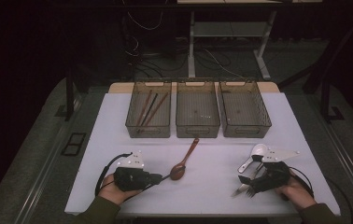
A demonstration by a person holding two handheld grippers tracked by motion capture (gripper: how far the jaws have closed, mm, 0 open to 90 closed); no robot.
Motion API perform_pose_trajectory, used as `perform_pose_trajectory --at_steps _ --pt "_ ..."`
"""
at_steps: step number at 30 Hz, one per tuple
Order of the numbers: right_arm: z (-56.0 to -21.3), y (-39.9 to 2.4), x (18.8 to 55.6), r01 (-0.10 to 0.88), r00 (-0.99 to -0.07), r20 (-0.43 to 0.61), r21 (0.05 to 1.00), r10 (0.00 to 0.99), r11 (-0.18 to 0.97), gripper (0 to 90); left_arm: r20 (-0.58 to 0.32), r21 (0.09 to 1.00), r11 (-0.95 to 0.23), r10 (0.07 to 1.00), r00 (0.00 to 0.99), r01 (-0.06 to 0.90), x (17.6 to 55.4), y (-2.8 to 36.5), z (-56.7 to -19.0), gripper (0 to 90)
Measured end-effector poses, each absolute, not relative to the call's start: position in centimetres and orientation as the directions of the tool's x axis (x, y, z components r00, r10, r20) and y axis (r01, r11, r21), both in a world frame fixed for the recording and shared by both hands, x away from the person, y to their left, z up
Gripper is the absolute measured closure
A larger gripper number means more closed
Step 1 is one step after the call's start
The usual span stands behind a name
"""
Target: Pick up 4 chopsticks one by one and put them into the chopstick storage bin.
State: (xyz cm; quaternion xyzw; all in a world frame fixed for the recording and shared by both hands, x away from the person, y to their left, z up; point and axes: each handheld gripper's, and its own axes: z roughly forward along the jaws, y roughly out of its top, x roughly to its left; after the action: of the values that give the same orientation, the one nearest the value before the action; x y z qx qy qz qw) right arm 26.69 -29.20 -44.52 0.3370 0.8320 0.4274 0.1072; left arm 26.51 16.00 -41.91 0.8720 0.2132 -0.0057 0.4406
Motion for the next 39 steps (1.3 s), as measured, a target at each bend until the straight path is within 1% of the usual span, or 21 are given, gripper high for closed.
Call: perform_pose_trajectory --at_steps 7,13,28,36,39 --pt "-44.5 -29.2 26.7 0.47 -0.749 0.11 0.783 0.653 0.407 1.8 -0.213 0.768 -0.487 0.417 0.883 0.415 27.8 16.2 -41.1 85.5" --pt "-44.5 -29.2 26.7 0.471 -0.749 0.11 0.782 0.653 0.409 1.8 -0.205 0.771 -0.466 0.465 0.861 0.435 28.5 16.5 -40.5 85.5" --pt "-44.5 -29.2 26.8 0.472 -0.749 0.111 0.782 0.653 0.408 1.8 -0.17 0.812 -0.413 0.507 0.845 0.412 30.6 16.6 -37.8 85.6" --pt "-44.5 -29.3 26.8 0.473 -0.747 0.113 0.783 0.655 0.404 1.8 -0.168 0.818 -0.383 0.554 0.815 0.429 33.6 16.5 -35.9 85.6" --pt "-44.5 -29.3 26.8 0.473 -0.748 0.115 0.783 0.654 0.404 1.8 -0.157 0.816 -0.39 0.562 0.812 0.428 35.0 16.3 -35.0 85.6"
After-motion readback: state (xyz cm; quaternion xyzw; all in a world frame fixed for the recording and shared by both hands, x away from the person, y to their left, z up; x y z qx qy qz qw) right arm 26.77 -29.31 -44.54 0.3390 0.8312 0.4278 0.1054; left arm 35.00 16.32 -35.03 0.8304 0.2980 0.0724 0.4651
